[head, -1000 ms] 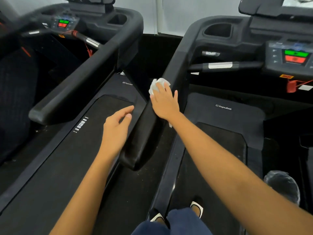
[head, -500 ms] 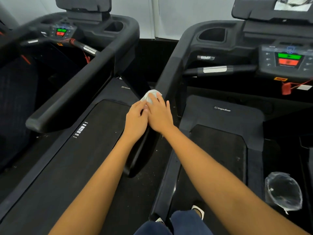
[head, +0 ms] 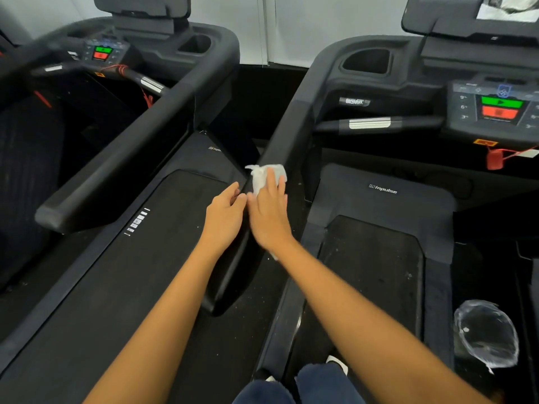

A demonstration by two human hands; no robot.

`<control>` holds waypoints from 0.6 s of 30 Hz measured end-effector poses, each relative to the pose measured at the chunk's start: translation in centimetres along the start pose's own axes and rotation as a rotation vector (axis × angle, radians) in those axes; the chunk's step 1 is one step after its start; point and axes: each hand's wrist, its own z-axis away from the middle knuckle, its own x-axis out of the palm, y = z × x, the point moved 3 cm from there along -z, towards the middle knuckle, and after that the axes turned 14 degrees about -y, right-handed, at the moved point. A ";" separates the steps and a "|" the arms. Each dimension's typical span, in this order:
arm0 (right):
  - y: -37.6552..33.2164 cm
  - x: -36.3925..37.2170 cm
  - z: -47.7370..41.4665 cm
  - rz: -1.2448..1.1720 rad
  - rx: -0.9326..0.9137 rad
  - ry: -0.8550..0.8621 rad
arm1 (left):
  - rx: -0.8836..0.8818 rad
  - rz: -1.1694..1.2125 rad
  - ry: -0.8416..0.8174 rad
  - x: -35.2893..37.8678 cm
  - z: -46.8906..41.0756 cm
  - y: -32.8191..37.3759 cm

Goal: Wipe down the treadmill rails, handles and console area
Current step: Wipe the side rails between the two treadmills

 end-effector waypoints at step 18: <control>3.1 -7.7 5.1 -0.127 -0.078 0.243 | -0.049 -0.196 0.077 2.6 -3.6 4.3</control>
